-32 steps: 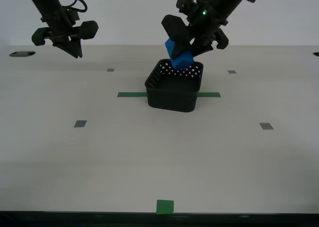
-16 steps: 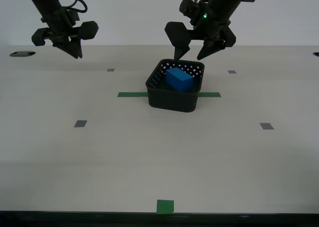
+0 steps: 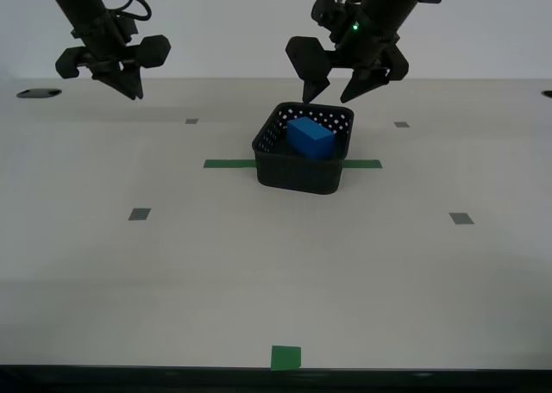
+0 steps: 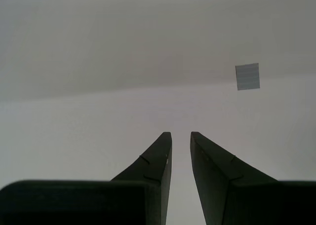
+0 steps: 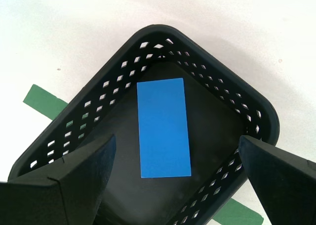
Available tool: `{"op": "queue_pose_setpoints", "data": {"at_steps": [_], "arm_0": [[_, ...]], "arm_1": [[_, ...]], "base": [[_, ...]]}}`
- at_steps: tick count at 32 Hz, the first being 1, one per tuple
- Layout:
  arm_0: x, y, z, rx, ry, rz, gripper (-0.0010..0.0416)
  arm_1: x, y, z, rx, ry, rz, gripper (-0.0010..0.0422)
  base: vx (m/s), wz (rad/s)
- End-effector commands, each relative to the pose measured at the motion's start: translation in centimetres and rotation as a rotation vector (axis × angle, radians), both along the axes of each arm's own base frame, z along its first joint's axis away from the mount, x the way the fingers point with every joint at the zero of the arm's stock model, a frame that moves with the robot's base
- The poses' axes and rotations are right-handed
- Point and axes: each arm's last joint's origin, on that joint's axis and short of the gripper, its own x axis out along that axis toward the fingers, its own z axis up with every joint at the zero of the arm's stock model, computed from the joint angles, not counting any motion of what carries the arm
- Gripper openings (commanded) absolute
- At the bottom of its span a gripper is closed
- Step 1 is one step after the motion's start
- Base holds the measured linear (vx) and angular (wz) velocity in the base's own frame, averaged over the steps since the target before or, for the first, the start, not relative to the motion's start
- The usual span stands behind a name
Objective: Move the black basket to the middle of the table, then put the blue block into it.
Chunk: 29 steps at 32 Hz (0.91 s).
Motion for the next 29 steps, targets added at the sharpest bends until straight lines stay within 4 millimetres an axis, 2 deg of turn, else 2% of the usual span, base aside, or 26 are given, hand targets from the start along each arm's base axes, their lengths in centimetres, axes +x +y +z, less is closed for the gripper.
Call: {"op": "queue_pose_setpoints", "data": {"at_steps": [1, 29], "arm_0": [[0.01, 0.02, 0.03, -0.001, -0.003, 0.0, 0.0346], [0.03, 0.03, 0.05, 0.0, -0.005, 0.0, 0.0347]], "arm_1": [[0.0, 0.03, 0.03, -0.001, -0.001, -0.004, 0.0048], [0.02, 0.05, 0.03, 0.0, -0.003, -0.004, 0.0048]], "base": [[0.0, 0.0], [0.0, 0.0]]}}
